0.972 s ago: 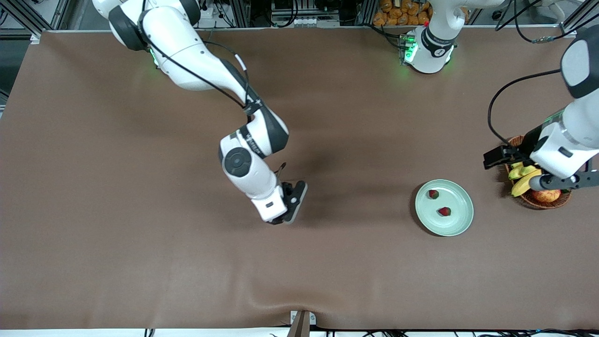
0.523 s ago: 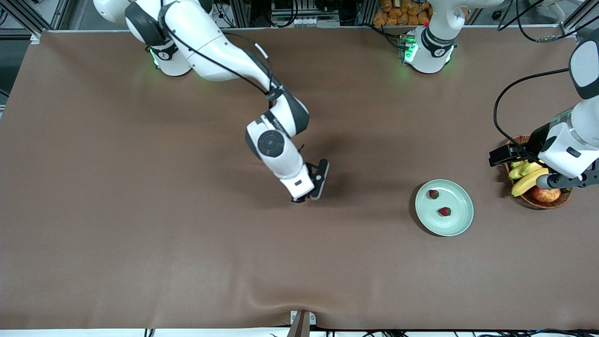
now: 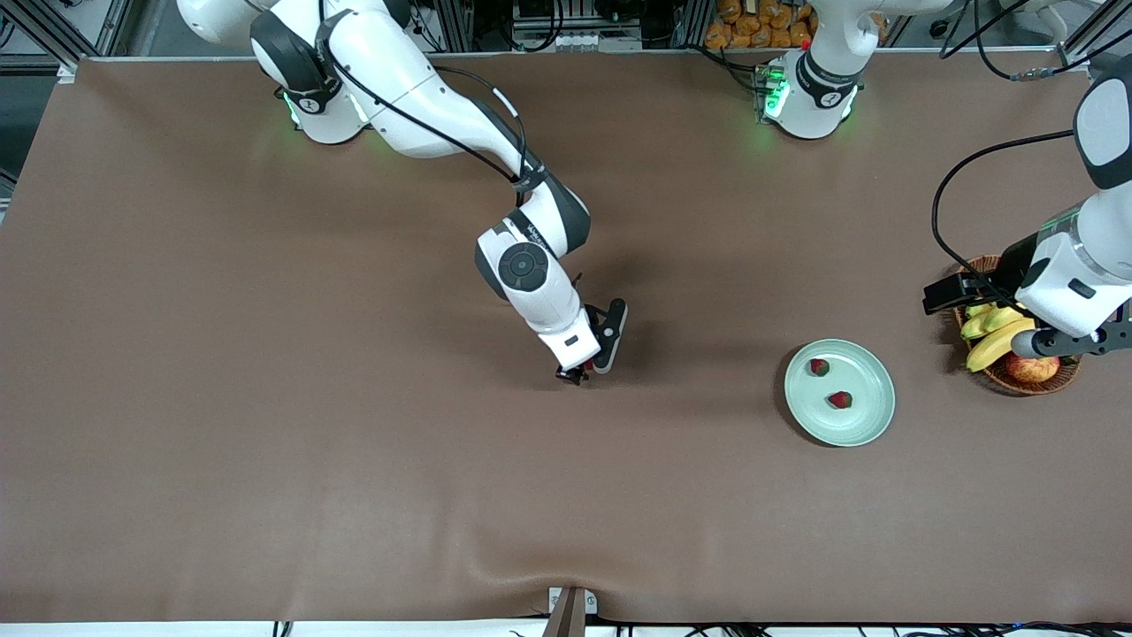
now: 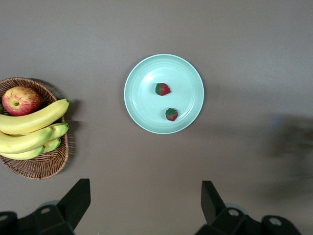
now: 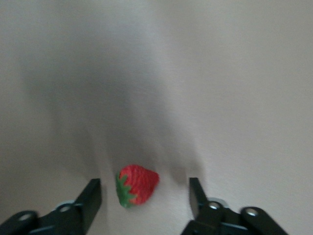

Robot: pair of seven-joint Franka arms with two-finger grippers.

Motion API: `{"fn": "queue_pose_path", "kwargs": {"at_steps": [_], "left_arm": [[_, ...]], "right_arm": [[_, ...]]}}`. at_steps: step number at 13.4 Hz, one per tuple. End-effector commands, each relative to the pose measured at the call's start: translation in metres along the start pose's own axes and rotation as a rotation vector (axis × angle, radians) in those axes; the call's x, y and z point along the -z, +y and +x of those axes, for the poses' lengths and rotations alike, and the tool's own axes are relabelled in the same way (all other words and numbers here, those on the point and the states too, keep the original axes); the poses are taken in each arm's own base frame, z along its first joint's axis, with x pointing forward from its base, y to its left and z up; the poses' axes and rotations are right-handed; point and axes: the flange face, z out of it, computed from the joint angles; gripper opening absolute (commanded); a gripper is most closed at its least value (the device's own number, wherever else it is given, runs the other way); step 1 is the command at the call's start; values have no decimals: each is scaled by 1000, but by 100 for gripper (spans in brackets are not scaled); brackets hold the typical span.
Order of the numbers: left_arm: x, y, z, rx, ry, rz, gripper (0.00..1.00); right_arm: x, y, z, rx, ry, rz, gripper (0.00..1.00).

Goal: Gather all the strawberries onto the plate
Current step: 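Carry the third strawberry with the right gripper and set it mid-table, then reach the left gripper to the third strawberry while the right gripper withdraws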

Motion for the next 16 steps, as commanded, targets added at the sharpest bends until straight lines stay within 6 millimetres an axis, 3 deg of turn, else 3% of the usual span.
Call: {"fn": "queue_pose_path", "kwargs": {"at_steps": [1,4,6,8,10,11,14,16], "left_arm": [[3,1,-3,-15,-6,5,100],[1,14,-2,-37,-3,6,100],[3,22,-3,-50,5,4,100],[0,50,-3,-99,22,12,100],[-2,75,0,-142,66,6,100],[-13,90,9,-163,94,-9,100],[-68,195,12,-296,143,-51,100],[-104,258,11,-363,179,-70,100]], "right_arm": [[32,42,-12,-53,30,-31,100],[74,139,-74,-189,26,-76,100],[99,189,-118,-269,30,-107,100],[126,236,-167,-365,30,-131,100],[136,262,-221,-450,-1,-129,100],[152,269,-250,-492,-10,-130,100],[218,263,-322,-596,-28,-143,100],[275,251,-353,-642,-44,-113,100]]}}
